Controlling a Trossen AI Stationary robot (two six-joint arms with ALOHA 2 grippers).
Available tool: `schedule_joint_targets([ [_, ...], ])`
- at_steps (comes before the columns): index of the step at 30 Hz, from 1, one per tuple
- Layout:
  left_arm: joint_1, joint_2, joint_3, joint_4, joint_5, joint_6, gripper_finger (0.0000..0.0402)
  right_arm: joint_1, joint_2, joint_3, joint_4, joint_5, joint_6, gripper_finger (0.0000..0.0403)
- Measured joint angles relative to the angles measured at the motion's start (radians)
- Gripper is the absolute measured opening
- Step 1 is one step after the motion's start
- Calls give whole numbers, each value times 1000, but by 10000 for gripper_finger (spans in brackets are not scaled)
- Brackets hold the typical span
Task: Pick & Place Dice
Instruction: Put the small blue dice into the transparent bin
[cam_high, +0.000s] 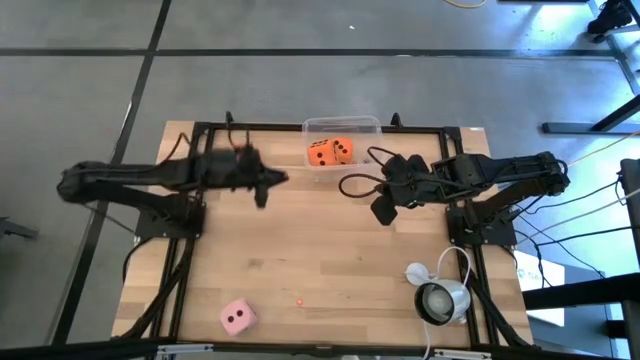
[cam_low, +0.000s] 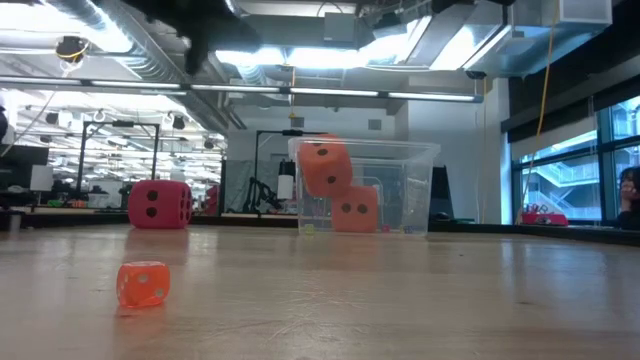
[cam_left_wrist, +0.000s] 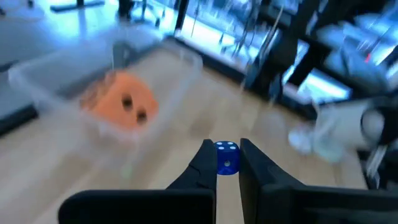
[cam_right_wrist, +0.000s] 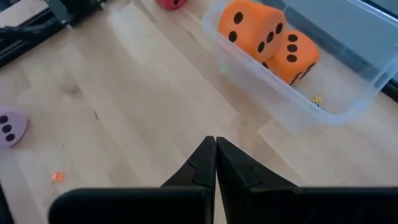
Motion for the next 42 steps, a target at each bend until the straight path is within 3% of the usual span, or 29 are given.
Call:
schedule_joint_targets([
  [4,221,103,0,194,237,-3,10,0,0,0,16,4,0,13],
  [7,329,209,27,311,379,-29,10,0,0,0,32,4,7,13],
  [15,471,500,313,171,526,74,10,1,0,0,31,-29,52,13],
  [23,543,747,632,-193,518,203,10,1,0,0,31,-29,53,14],
  [28,541,822,756,-329,425,306,10,1,0,0,31,-28,53,14],
  [34,502,852,808,-466,282,428,10,1,0,0,29,-25,45,14],
  [42,470,866,808,-491,253,453,10,1,0,0,29,-21,24,14],
])
